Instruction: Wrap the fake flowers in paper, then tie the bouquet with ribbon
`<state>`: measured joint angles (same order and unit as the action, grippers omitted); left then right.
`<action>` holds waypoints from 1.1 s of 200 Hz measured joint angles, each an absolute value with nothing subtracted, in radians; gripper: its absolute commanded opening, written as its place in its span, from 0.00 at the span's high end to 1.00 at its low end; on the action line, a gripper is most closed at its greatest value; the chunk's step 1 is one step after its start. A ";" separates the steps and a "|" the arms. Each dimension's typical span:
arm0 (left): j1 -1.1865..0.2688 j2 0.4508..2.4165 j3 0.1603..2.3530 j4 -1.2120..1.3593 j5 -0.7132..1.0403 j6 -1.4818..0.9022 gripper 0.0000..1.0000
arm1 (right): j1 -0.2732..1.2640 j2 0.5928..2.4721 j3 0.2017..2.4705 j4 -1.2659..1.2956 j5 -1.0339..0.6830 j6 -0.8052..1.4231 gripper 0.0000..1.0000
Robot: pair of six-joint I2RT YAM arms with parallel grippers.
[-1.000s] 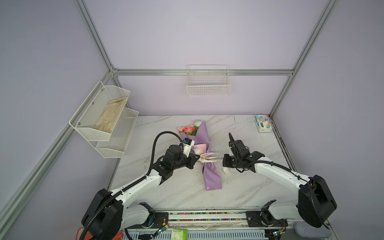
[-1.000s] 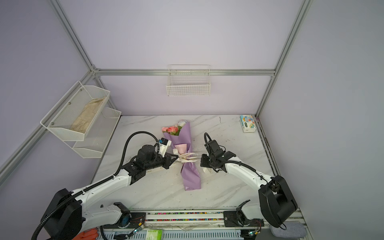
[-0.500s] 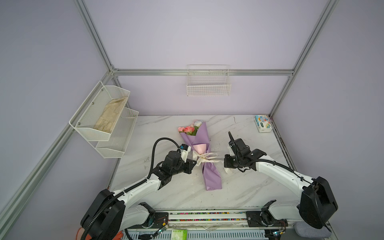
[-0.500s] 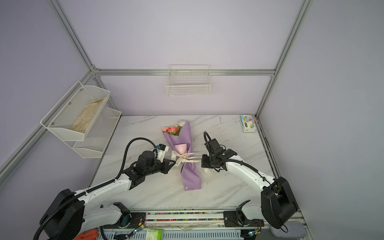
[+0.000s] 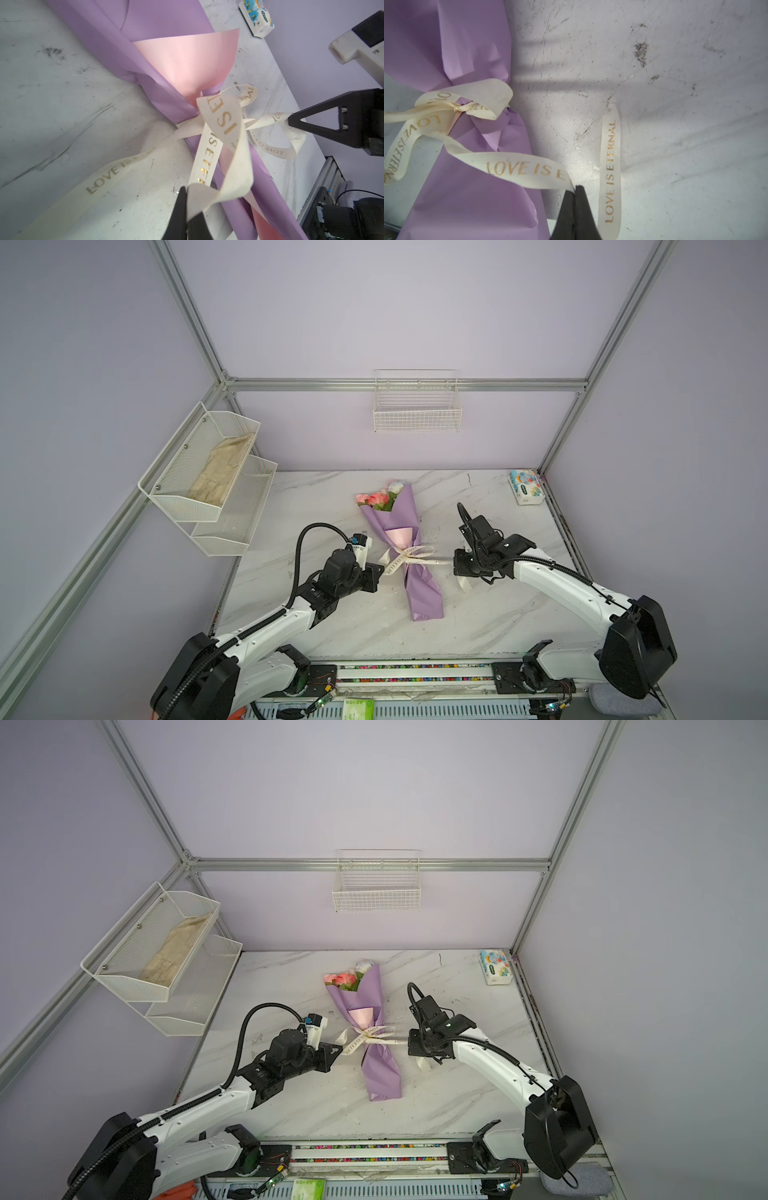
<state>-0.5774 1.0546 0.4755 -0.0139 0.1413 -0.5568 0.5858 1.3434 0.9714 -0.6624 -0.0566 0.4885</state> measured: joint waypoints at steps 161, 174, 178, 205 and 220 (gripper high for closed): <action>-0.570 1.221 0.785 -0.606 0.076 -0.362 0.63 | 0.586 1.390 0.952 -0.554 -0.181 0.477 1.00; -0.570 1.148 0.762 -0.588 0.079 -0.373 0.65 | 0.586 1.390 0.940 -0.534 -0.199 0.477 1.00; -0.570 1.124 0.756 -0.585 0.079 -0.374 0.62 | 0.586 1.390 0.937 -0.528 -0.205 0.477 1.00; -0.570 0.972 0.708 -0.513 0.107 -0.371 0.52 | 0.586 1.394 0.920 -0.485 -0.245 0.477 1.00; -0.570 0.933 0.696 -0.431 0.150 -0.333 0.51 | 0.586 1.401 0.918 -0.469 -0.257 0.478 1.00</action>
